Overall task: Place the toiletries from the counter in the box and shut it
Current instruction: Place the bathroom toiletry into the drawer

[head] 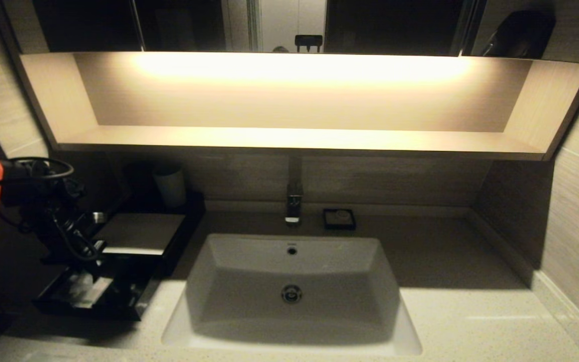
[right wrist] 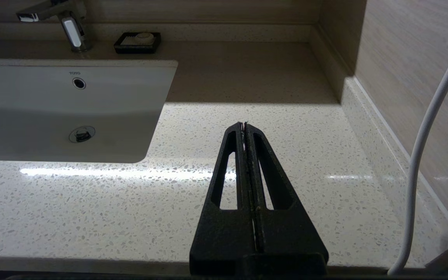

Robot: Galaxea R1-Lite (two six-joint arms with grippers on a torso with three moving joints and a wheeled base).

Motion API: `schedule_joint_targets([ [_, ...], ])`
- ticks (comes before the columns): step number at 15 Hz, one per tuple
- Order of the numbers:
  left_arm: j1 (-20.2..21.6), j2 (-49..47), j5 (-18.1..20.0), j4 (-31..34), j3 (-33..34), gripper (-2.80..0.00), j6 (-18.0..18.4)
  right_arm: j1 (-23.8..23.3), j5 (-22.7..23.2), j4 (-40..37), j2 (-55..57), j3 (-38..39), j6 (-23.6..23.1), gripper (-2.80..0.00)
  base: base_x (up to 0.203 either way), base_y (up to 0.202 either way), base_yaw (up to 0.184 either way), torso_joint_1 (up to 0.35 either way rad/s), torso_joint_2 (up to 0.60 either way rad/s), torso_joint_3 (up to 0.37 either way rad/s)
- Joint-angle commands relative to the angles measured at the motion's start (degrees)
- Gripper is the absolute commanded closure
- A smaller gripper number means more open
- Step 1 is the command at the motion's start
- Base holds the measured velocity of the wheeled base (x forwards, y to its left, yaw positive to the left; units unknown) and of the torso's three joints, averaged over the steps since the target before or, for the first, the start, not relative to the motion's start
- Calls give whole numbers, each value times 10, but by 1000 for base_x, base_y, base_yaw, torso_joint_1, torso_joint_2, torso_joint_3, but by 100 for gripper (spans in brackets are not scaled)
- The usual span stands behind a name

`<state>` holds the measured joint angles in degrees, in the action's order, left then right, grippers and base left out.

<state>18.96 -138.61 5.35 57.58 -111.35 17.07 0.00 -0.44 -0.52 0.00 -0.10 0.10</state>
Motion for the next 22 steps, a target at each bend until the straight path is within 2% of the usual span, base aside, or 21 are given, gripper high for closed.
schedule_joint_targets([
  [1, 0, -2, -6, -2, 0, 0, 2, 0, 0, 0, 0, 0, 0, 0, 0, 0, 0, 0, 0, 0],
  [10, 0, 3, -5, -3, 0, 0, 15, 0, 0, 0, 0, 0, 0, 0, 0, 0, 0, 0, 0, 0],
  [11, -1, 5, -5, -4, 0, -280, 16, 0, 0, 0, 0, 0, 0, 0, 0, 0, 0, 0, 0, 0],
  [22, -1, 27, 4, 5, 0, -280, 14, 0, 0, 0, 0, 0, 0, 0, 0, 0, 0, 0, 0, 0],
])
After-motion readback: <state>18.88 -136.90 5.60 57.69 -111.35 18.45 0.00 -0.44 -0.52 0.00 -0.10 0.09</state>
